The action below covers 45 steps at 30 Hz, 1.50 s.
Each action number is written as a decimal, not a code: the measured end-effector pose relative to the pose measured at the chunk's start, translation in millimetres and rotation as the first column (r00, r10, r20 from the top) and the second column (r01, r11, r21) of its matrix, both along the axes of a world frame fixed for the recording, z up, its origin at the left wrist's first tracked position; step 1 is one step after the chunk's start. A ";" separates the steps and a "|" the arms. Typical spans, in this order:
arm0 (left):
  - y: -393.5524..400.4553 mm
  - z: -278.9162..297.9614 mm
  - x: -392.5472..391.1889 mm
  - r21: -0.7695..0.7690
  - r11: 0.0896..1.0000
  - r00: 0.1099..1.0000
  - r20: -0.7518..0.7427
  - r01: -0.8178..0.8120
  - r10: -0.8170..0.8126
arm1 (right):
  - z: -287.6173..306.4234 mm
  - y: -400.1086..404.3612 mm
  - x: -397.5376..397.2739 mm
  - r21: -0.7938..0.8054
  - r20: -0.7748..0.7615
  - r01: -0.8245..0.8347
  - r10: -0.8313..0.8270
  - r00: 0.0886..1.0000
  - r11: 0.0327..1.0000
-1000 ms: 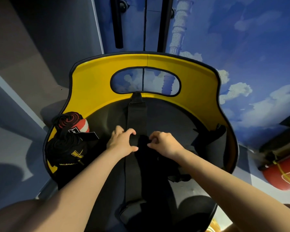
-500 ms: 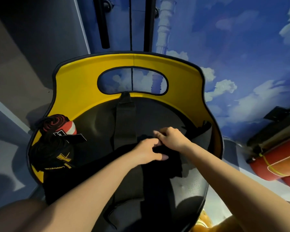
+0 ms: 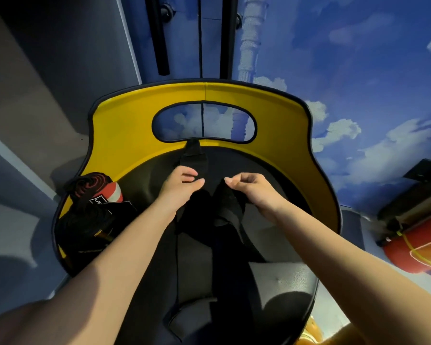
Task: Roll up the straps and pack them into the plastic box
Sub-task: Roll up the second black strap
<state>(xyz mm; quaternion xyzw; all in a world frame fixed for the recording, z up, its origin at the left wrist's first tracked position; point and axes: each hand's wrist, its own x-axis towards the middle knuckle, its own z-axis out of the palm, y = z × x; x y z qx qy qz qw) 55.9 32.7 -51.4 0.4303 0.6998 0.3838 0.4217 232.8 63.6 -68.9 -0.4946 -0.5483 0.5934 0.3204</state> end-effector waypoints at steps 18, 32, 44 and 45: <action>-13.1 6.0 -6.6 -0.112 0.984 0.848 0.527 0.138 -0.059 | 9.8 -2.8 -27.1 -0.038 -0.263 0.136 -0.141 0.955 0.990; 15.8 -13.6 -35.4 0.033 0.988 0.986 0.075 -0.152 0.149 | 5.1 -3.1 -17.7 0.016 -0.205 -0.079 0.080 0.975 0.997; 15.8 1.7 -23.8 -0.030 0.947 0.754 0.598 -0.320 0.273 | -8.0 -12.7 -18.6 -0.163 -0.158 -0.276 0.251 0.955 0.947; 15.7 2.2 -22.4 -0.029 0.951 0.721 0.646 -0.307 0.252 | -9.3 -11.0 -20.3 -0.173 -0.147 -0.219 0.195 0.970 0.960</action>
